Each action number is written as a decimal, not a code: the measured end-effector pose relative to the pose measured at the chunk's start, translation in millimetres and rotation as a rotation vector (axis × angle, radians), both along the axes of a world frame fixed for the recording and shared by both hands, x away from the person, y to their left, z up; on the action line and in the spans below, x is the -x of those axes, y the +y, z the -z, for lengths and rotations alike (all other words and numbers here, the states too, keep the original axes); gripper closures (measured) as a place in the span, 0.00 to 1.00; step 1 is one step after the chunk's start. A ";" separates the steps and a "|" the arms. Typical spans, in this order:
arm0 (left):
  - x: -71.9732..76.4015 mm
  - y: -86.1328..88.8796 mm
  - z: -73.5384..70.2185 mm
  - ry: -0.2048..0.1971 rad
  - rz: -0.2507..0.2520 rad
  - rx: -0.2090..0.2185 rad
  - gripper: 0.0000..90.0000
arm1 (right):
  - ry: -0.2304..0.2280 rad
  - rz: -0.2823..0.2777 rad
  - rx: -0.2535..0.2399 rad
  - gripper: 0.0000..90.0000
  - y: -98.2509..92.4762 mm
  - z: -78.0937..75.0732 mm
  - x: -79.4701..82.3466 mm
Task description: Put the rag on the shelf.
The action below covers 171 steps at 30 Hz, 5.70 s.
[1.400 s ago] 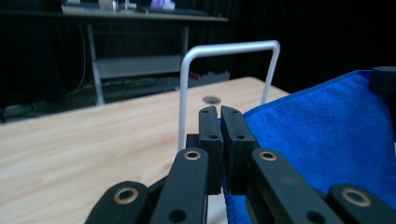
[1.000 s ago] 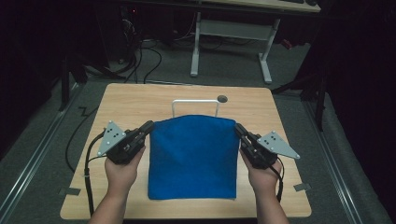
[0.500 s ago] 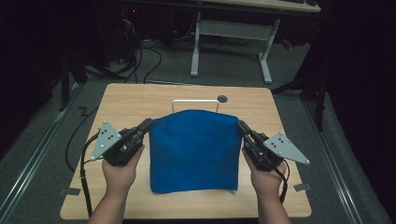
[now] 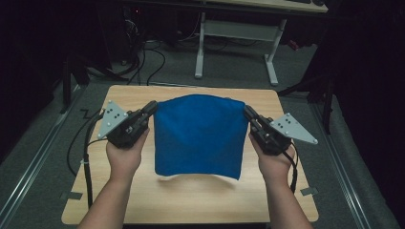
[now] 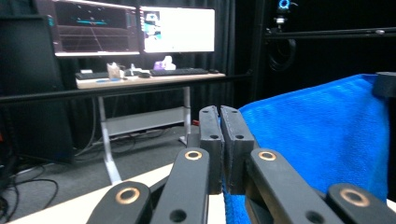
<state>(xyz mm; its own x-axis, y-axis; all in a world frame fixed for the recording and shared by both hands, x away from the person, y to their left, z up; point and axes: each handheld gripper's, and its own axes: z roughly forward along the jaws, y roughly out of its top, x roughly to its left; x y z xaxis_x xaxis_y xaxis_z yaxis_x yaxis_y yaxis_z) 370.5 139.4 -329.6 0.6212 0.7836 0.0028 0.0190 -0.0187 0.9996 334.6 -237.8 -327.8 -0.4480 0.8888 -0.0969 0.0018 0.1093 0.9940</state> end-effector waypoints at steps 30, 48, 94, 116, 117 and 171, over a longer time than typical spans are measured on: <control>-127.4 -10.8 -8.3 0.082 -0.191 -0.162 0.98 | 0.097 0.133 0.009 0.98 -2.0 -12.6 -126.9; -185.9 -24.6 13.5 0.213 -0.219 -0.220 0.98 | 0.172 0.149 0.045 0.98 -4.5 -3.9 -183.5; -145.3 -29.9 161.0 0.517 -0.021 -0.193 0.98 | 0.431 0.079 0.114 0.98 4.9 136.2 -149.7; -138.1 -30.5 183.0 0.564 0.001 -0.203 0.98 | 0.499 0.072 0.098 0.98 7.6 163.4 -154.2; -137.8 -30.4 183.4 0.563 0.000 -0.202 0.98 | 0.502 0.072 0.097 0.98 7.8 164.2 -154.3; -79.6 8.7 145.2 0.525 -0.090 -0.249 0.45 | 0.494 0.136 0.105 0.16 -22.6 115.4 -112.5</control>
<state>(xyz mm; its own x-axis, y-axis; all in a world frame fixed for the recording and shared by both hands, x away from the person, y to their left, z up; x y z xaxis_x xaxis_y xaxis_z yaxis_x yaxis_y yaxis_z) 450.0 148.1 -474.8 0.5202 0.8485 -0.0969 0.5229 -0.2268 0.8217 447.1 -260.4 -443.1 -0.3443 0.9389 0.0051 0.4887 0.1746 0.8548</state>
